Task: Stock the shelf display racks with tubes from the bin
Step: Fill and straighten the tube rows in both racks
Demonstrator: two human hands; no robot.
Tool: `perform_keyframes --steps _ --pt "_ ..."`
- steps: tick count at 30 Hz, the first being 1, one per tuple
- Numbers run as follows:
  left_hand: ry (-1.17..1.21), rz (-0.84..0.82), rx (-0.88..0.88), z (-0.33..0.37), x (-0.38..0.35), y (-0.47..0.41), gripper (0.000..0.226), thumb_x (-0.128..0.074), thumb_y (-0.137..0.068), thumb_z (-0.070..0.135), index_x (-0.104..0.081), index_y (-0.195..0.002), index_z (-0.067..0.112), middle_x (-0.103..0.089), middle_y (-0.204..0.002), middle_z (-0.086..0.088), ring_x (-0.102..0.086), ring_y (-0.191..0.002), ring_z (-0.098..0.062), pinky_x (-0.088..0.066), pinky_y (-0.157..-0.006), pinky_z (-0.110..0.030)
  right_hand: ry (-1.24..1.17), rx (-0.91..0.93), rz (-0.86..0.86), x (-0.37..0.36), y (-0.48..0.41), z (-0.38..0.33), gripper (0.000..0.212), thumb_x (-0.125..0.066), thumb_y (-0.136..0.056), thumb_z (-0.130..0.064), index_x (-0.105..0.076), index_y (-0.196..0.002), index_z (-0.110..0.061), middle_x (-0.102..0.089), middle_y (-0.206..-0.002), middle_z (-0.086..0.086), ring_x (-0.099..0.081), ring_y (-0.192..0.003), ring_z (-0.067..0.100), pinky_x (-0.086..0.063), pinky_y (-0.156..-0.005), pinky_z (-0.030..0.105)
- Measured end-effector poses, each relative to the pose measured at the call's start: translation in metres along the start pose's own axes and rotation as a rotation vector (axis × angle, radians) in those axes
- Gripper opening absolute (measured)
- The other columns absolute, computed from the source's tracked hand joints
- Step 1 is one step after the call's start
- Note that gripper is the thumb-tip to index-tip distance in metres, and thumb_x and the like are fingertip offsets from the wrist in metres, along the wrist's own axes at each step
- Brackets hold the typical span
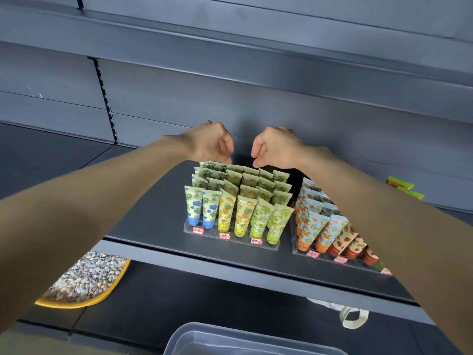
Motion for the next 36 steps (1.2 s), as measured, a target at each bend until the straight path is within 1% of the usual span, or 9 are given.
perform_keyframes --steps 5,8,12,16,18,22,27,31,36 --pt "-0.038 -0.070 0.011 -0.006 -0.019 -0.030 0.027 -0.074 -0.078 0.022 -0.068 -0.102 0.011 -0.065 -0.090 0.001 -0.059 -0.085 -0.010 -0.043 -0.080 -0.020 0.015 -0.014 -0.029 -0.014 -0.018 0.017 0.018 -0.077 -0.069 -0.026 -0.060 -0.064 -0.030 -0.066 -0.098 0.004 -0.057 -0.103 0.032 -0.048 -0.094 0.040" --pt "-0.053 -0.155 0.029 -0.012 -0.034 -0.044 0.024 -0.075 -0.076 0.024 -0.070 -0.097 0.015 -0.069 -0.092 0.003 -0.061 -0.087 -0.009 -0.044 -0.082 -0.021 0.032 0.006 -0.070 -0.029 -0.026 0.022 0.013 -0.077 -0.071 -0.026 -0.066 -0.075 -0.027 -0.067 -0.100 0.001 -0.057 -0.103 0.027 -0.047 -0.094 0.036" --pt "-0.049 -0.189 0.016 -0.013 -0.043 -0.058 0.014 -0.077 -0.073 0.023 -0.071 -0.086 0.020 -0.068 -0.082 0.009 -0.064 -0.087 -0.009 -0.048 -0.087 -0.025 0.018 0.002 -0.087 -0.042 -0.036 0.028 0.010 -0.073 -0.066 -0.033 -0.063 -0.064 -0.034 -0.065 -0.100 -0.001 -0.057 -0.102 0.030 -0.049 -0.092 0.040" --pt "-0.089 -0.229 0.017 -0.015 -0.049 -0.062 0.011 -0.076 -0.074 0.021 -0.071 -0.084 0.019 -0.066 -0.077 0.013 -0.063 -0.085 -0.009 -0.048 -0.089 -0.027 0.016 0.039 -0.086 -0.047 -0.043 0.024 0.006 -0.072 -0.073 -0.026 -0.067 -0.072 -0.030 -0.067 -0.098 0.000 -0.055 -0.103 0.024 -0.044 -0.095 0.038" --pt "-0.107 -0.239 0.021 -0.016 -0.049 -0.062 0.010 -0.075 -0.075 0.022 -0.072 -0.084 0.019 -0.065 -0.076 0.015 -0.061 -0.081 -0.006 -0.047 -0.088 -0.026 0.021 0.039 -0.076 -0.048 -0.045 0.023 0.012 -0.071 -0.073 -0.026 -0.064 -0.065 -0.030 -0.066 -0.097 0.000 -0.054 -0.104 0.028 -0.046 -0.093 0.040" --pt "-0.116 -0.244 0.025 -0.017 -0.050 -0.062 0.007 -0.075 -0.075 0.020 -0.073 -0.082 0.020 -0.067 -0.075 0.014 -0.061 -0.078 -0.005 -0.046 -0.083 -0.024 0.046 0.056 -0.074 -0.049 -0.045 0.020 0.009 -0.069 -0.078 -0.020 -0.067 -0.071 -0.026 -0.069 -0.095 0.003 -0.052 -0.100 0.022 -0.040 -0.095 0.034" --pt "-0.110 -0.218 0.029 -0.018 -0.051 -0.062 0.009 -0.075 -0.074 0.016 -0.072 -0.072 0.024 -0.070 -0.075 0.009 -0.064 -0.078 -0.009 -0.047 -0.078 -0.023 0.038 0.042 -0.056 -0.048 -0.047 0.024 0.015 -0.074 -0.076 -0.021 -0.066 -0.066 -0.028 -0.067 -0.094 0.004 -0.054 -0.102 0.027 -0.044 -0.093 0.036" --pt "-0.091 -0.183 0.018 -0.016 -0.049 -0.059 0.006 -0.075 -0.075 0.015 -0.073 -0.074 0.021 -0.066 -0.068 0.014 -0.059 -0.069 0.000 -0.047 -0.078 -0.021 0.047 0.041 -0.050 -0.046 -0.048 0.025 0.008 -0.076 -0.075 -0.022 -0.071 -0.071 -0.026 -0.067 -0.096 0.005 -0.054 -0.103 0.027 -0.044 -0.093 0.037" --pt "-0.112 -0.129 -0.015 -0.013 -0.044 -0.059 0.004 -0.074 -0.076 0.017 -0.075 -0.079 0.017 -0.069 -0.073 0.007 -0.060 -0.072 -0.003 -0.047 -0.080 -0.020 0.095 0.026 -0.069 -0.047 -0.050 0.025 0.022 -0.075 -0.076 -0.026 -0.063 -0.058 -0.030 -0.065 -0.098 0.005 -0.054 -0.104 0.032 -0.043 -0.097 0.042"
Point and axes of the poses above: each hand's wrist, its own y-axis away from the middle knuckle, its own x-axis out of the back of the hand, z = x × y, the point moved 10 cm from there along -y, towards the middle knuckle
